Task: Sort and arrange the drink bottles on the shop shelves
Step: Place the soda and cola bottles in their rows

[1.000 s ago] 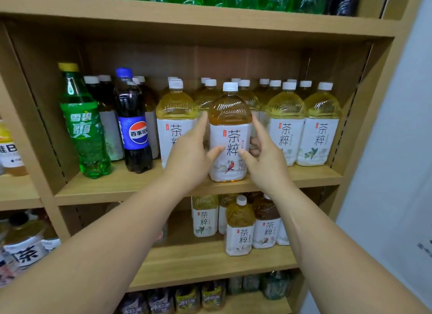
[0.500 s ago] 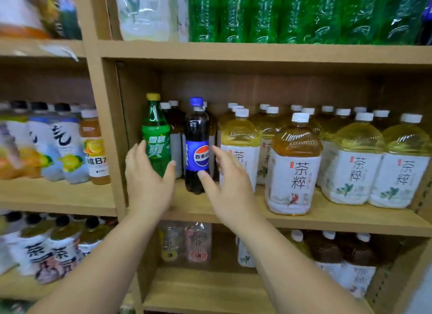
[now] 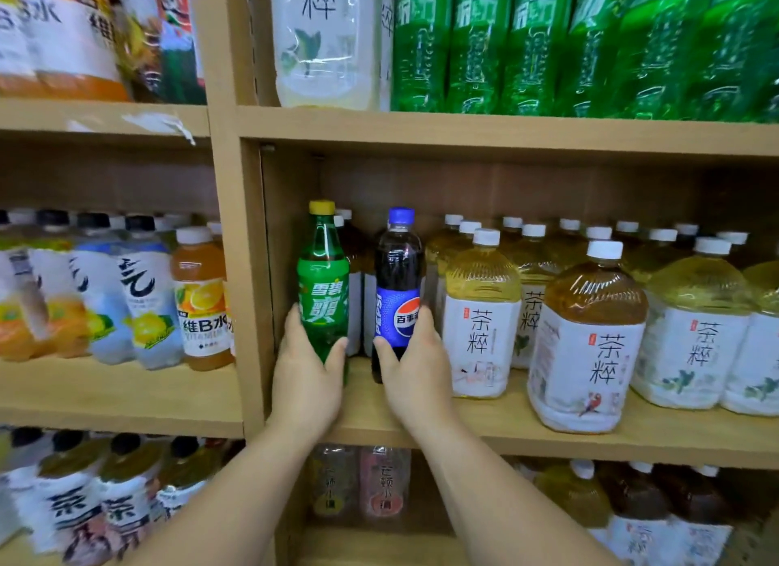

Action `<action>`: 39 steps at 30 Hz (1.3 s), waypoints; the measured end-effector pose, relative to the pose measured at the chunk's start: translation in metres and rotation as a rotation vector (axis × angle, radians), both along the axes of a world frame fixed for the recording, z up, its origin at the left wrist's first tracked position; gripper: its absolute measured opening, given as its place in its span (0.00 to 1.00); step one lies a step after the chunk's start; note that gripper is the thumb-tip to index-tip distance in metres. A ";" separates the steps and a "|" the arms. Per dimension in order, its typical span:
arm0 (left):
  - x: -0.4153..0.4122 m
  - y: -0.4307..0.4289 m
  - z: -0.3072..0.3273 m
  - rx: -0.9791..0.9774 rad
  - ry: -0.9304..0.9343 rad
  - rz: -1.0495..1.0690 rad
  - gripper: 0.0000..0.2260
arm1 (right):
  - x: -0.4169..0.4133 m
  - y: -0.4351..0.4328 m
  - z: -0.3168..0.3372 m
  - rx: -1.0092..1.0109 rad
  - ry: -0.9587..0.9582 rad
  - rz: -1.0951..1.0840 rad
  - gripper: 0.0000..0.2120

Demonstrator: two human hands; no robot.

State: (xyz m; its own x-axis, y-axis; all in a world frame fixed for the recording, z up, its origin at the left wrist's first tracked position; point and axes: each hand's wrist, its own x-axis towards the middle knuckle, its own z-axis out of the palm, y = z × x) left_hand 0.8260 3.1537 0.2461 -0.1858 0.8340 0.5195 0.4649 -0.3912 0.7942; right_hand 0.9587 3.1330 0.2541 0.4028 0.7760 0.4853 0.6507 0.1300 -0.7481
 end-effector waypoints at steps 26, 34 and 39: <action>0.074 -0.106 0.085 0.403 -0.089 -0.452 0.30 | 0.095 -0.176 0.095 0.488 0.049 -0.132 0.27; 0.146 -0.133 0.206 0.455 -0.228 -0.423 0.36 | 0.182 -0.216 0.165 0.593 -0.029 -0.093 0.20; 0.174 -0.134 0.278 0.408 -0.194 -0.351 0.35 | 0.221 -0.217 0.204 0.601 -0.060 -0.142 0.26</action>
State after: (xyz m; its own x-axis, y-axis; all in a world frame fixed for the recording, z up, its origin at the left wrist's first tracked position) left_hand 1.0001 3.0199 0.5242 -0.0580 0.6020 0.7964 0.1125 -0.7887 0.6044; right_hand 1.1800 2.9161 0.4579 0.4407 0.3004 0.8459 0.7315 0.4261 -0.5323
